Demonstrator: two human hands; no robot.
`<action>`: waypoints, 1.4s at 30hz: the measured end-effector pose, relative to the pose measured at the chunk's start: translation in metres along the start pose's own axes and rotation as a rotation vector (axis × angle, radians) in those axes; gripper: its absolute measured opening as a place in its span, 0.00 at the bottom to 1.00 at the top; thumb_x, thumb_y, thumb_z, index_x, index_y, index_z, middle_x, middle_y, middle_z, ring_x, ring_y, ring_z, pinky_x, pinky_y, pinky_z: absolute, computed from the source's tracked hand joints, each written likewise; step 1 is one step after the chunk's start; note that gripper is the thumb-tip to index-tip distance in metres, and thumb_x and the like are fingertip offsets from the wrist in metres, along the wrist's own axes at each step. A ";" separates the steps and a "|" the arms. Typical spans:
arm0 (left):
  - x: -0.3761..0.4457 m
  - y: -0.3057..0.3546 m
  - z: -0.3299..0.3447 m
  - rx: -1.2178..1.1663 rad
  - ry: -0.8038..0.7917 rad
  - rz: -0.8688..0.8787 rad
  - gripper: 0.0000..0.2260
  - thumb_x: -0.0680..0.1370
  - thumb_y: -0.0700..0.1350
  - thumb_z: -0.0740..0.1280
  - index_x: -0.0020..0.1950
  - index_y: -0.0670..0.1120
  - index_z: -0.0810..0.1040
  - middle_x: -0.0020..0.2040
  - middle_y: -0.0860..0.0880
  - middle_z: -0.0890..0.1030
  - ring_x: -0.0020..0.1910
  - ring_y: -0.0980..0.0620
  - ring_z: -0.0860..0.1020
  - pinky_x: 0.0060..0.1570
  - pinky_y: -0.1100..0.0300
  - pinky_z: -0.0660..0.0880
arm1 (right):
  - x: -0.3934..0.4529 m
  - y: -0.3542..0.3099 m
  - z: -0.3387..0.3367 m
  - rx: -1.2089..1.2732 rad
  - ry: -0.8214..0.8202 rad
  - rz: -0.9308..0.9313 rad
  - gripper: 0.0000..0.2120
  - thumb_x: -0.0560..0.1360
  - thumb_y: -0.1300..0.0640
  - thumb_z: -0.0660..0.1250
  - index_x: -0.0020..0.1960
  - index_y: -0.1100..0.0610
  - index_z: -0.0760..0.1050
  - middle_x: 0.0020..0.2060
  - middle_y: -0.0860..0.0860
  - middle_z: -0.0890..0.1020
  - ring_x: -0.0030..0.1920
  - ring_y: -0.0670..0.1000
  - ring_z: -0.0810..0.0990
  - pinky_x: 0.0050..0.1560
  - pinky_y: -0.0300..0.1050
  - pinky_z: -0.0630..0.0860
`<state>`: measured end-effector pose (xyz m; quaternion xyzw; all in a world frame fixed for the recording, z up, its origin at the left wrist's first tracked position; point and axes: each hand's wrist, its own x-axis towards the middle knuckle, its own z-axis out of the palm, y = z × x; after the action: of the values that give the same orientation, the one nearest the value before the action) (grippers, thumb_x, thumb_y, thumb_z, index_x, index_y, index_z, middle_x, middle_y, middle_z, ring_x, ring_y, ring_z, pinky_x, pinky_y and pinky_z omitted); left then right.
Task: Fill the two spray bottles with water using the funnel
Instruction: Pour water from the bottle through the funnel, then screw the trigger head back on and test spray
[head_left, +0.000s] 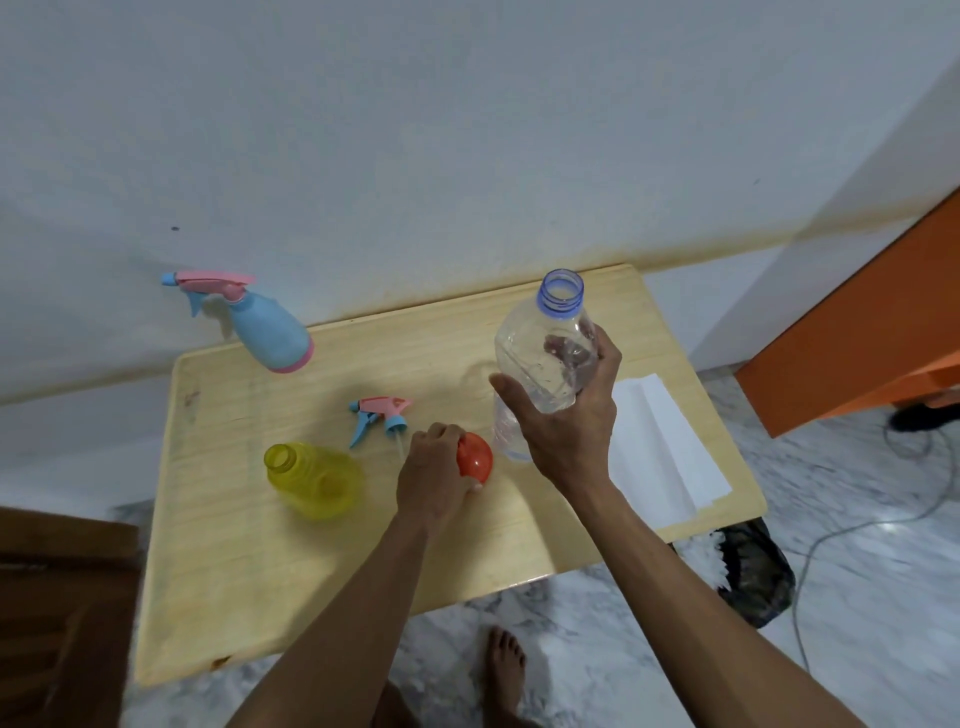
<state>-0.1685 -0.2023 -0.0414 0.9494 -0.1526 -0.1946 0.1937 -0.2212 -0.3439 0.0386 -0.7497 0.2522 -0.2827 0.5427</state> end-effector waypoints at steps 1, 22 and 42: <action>0.000 0.000 0.001 0.014 0.003 0.000 0.34 0.67 0.50 0.80 0.70 0.49 0.70 0.68 0.49 0.73 0.67 0.48 0.70 0.62 0.53 0.73 | 0.000 -0.001 0.000 0.004 -0.001 0.000 0.46 0.65 0.49 0.84 0.74 0.49 0.61 0.66 0.47 0.78 0.60 0.40 0.78 0.52 0.21 0.71; -0.072 -0.026 -0.078 -0.362 0.476 0.157 0.27 0.66 0.47 0.81 0.62 0.42 0.79 0.57 0.46 0.82 0.54 0.46 0.81 0.55 0.50 0.78 | -0.087 -0.006 0.012 0.010 0.145 0.237 0.47 0.70 0.50 0.80 0.80 0.54 0.55 0.74 0.46 0.63 0.75 0.49 0.64 0.74 0.55 0.67; -0.104 -0.157 -0.074 -0.594 0.559 -0.107 0.37 0.68 0.57 0.78 0.72 0.49 0.68 0.65 0.49 0.75 0.61 0.52 0.75 0.59 0.48 0.76 | -0.070 -0.040 0.119 -0.705 -0.437 0.031 0.18 0.79 0.45 0.65 0.64 0.53 0.79 0.52 0.51 0.86 0.58 0.57 0.81 0.57 0.53 0.77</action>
<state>-0.1945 -0.0030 -0.0132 0.8751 0.0181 0.0255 0.4829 -0.1851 -0.2047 0.0361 -0.9282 0.2236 -0.0050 0.2974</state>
